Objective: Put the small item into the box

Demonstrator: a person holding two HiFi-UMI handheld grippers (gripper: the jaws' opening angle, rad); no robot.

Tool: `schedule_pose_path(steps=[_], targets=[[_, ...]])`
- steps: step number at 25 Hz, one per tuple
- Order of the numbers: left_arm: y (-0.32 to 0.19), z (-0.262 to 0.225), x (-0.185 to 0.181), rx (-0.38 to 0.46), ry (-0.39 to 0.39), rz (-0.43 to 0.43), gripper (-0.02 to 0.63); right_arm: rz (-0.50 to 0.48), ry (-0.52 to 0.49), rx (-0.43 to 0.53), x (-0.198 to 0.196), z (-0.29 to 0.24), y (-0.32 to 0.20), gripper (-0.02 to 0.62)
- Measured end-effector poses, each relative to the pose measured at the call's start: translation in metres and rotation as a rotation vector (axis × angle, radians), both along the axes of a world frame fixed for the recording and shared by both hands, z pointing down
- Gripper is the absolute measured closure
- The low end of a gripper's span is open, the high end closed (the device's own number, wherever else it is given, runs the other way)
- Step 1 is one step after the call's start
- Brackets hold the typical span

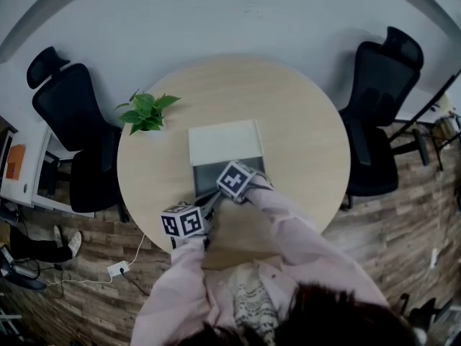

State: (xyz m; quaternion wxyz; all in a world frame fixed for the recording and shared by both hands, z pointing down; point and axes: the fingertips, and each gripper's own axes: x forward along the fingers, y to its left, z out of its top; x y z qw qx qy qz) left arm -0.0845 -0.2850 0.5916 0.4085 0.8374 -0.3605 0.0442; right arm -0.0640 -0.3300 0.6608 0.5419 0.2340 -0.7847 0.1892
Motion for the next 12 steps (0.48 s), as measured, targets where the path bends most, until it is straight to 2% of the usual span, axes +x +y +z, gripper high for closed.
schedule_pose_path(steps=[6,11,12], targets=[[0.001,-0.005,-0.002,0.010,0.006,-0.002,0.595,0.017,-0.044,0.018,-0.004,-0.003,-0.001,0.423],[0.001,-0.014,-0.007,0.029,0.036,-0.025,0.595,0.045,-0.028,0.074,0.011,-0.020,-0.007,0.425],[0.000,-0.018,-0.008,0.038,0.039,-0.029,0.595,0.047,-0.052,0.070,0.011,-0.024,-0.004,0.427]])
